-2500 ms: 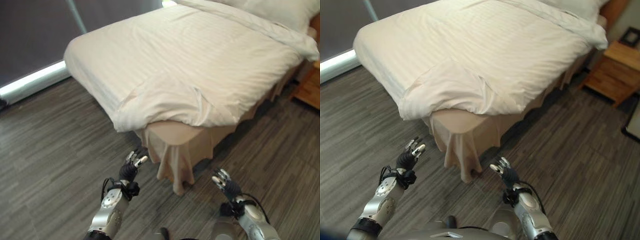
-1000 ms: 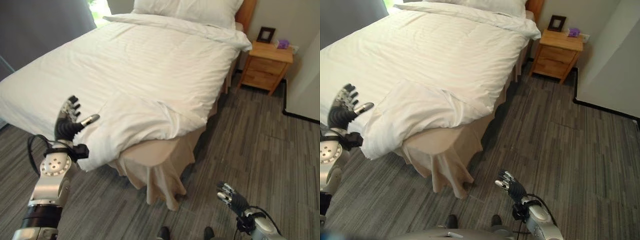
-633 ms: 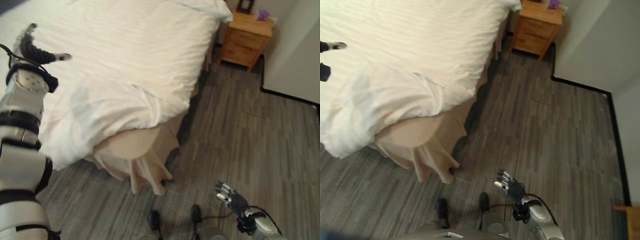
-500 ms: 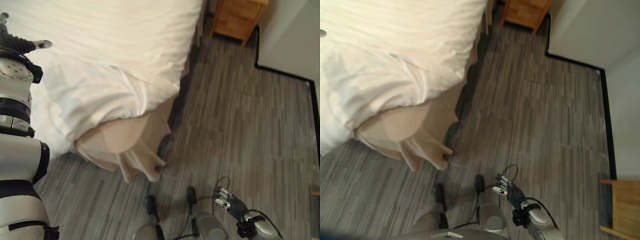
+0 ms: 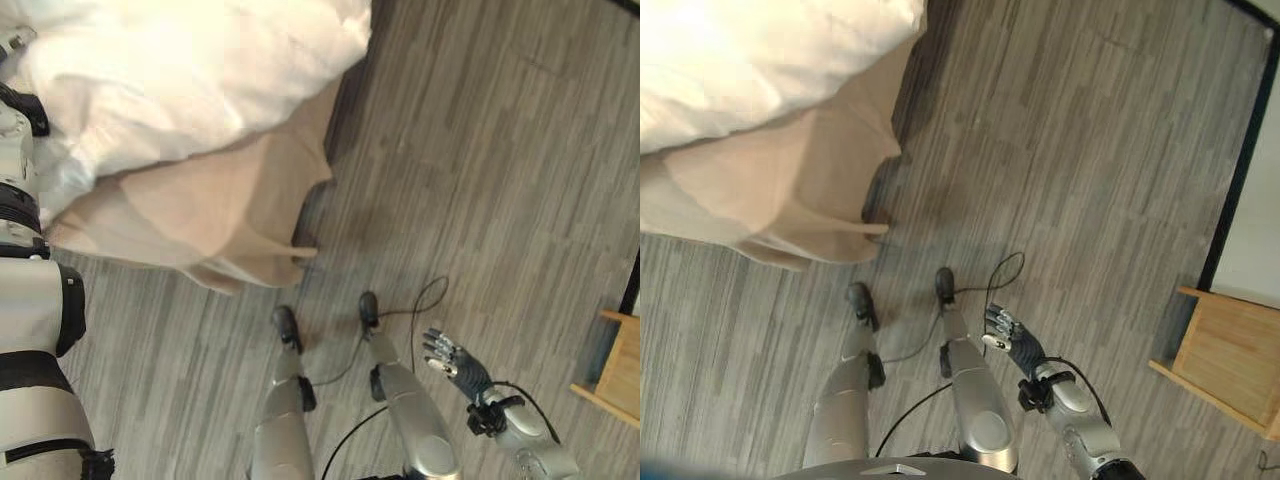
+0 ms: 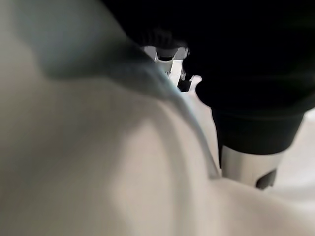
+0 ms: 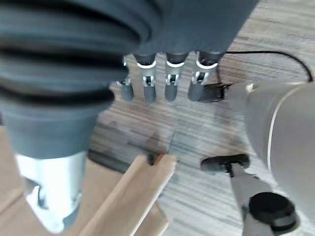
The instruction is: Making the bed.
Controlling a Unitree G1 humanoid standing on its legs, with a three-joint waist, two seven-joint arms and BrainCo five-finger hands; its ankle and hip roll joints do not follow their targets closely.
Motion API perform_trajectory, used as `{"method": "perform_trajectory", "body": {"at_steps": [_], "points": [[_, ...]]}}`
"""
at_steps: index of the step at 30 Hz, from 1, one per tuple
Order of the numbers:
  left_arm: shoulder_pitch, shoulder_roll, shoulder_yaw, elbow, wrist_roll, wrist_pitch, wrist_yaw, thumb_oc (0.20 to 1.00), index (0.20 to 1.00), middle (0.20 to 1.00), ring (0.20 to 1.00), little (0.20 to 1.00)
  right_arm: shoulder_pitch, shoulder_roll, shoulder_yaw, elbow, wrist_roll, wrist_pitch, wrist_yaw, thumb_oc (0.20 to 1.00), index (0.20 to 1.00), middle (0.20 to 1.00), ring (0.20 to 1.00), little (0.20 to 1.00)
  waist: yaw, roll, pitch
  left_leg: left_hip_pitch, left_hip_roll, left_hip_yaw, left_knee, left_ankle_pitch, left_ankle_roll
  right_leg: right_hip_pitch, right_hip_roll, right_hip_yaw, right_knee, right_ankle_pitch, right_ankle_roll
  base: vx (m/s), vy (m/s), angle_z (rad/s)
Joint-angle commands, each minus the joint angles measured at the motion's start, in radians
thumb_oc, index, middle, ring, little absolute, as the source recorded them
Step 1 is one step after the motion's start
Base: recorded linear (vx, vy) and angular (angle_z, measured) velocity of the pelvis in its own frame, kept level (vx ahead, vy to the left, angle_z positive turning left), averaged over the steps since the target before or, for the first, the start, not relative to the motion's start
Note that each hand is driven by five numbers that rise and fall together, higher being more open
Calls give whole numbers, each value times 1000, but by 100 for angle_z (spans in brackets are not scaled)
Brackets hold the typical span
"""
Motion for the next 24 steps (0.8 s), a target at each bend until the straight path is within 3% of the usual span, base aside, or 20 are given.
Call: {"method": "perform_trajectory", "body": {"at_steps": [1, 2, 9, 14, 16, 17, 18, 20, 21, 24], "points": [[62, 8, -49, 84, 18, 43, -112, 564, 564, 564, 564, 564, 22, -9, -16, 1, 37, -21, 5, 1000, 1000, 1000, 1000, 1000, 5, 2, -34, 8, -6, -26, -7, 32, -32, 51, -36, -35, 11, 0, 83, 0, 0, 0], [63, -8, -76, 74, 54, 47, -133, 200, 200, 200, 200, 200, 28, -13, -3, 8, 32, -15, 19, 1000, 1000, 1000, 1000, 1000, 6, 3, -38, 15, -5, -26, -5, 28, -31, 55, -36, -33, 11, -5, 81, 0, 0, 0], [21, -19, -236, -52, 213, 17, -199, 200, 200, 200, 200, 200, 22, -47, 19, 19, 44, -1, 68, 1000, 1000, 1000, 1000, 1000, 8, 24, -62, 77, -9, -18, -9, 13, -33, 105, -41, -35, 11, -21, 80, 0, 0, 0], [112, -39, -314, -275, 359, -13, -253, 200, 200, 200, 200, 200, 12, -50, 16, 69, 22, 1, 73, 1000, 1000, 1000, 1000, 1000, 22, 57, -83, 153, -21, -18, -15, 0, -33, 173, -54, -54, 16, -44, 77, 45, 3, 5], [220, -32, -342, -502, 469, -10, -299, 200, 200, 200, 200, 200, 18, -48, 0, 76, 3, 6, 80, 1000, 1000, 1000, 1000, 1000, 37, 77, -106, 206, -30, -20, -24, -9, -32, 220, -62, -70, 26, -65, 74, 117, 18, 3], [357, -7, -327, -712, 534, -13, -367, 200, 200, 200, 200, 200, 43, -36, -30, 82, -23, 14, 86, 1000, 1000, 1000, 1000, 1000, 51, 89, -125, 265, -37, -23, -30, -27, -30, 272, -71, -79, 37, -88, 73, 170, 26, 19], [463, 0, -297, -805, 545, -20, -414, 200, 200, 200, 200, 200, 49, -27, -47, 83, -43, 19, 86, 1000, 1000, 1000, 1000, 1000, 59, 96, -138, 294, -40, -21, -30, -34, -29, 300, -75, -86, 45, -100, 72, 177, 31, 32], [567, 7, -243, -857, 537, -22, -447, 200, 200, 200, 200, 200, 56, -22, -57, 82, -62, 26, 89, 1000, 1000, 1000, 1000, 1000, 59, 101, -154, 316, -43, -22, -30, -40, -28, 321, -77, -89, 48, -107, 70, 95, 7, 36], [777, -13, -155, -935, 522, -27, -516, 200, 200, 200, 200, 200, 75, -7, -86, 77, -88, 36, 91, 1000, 1000, 1000, 1000, 1000, 71, 105, -180, 365, -47, -19, -30, -55, -24, 367, -79, -91, 58, -127, 70, 102, -5, 25], [1089, -65, 3, -1041, 499, -24, -587, 200, 200, 200, 200, 200, 98, 5, -119, 77, -118, 51, 103, 1000, 1000, 1000, 1000, 1000, 78, 112, -226, 416, -50, -15, -30, -69, -20, 414, -79, -91, 60, -139, 65, 96, -2, 10]]}}
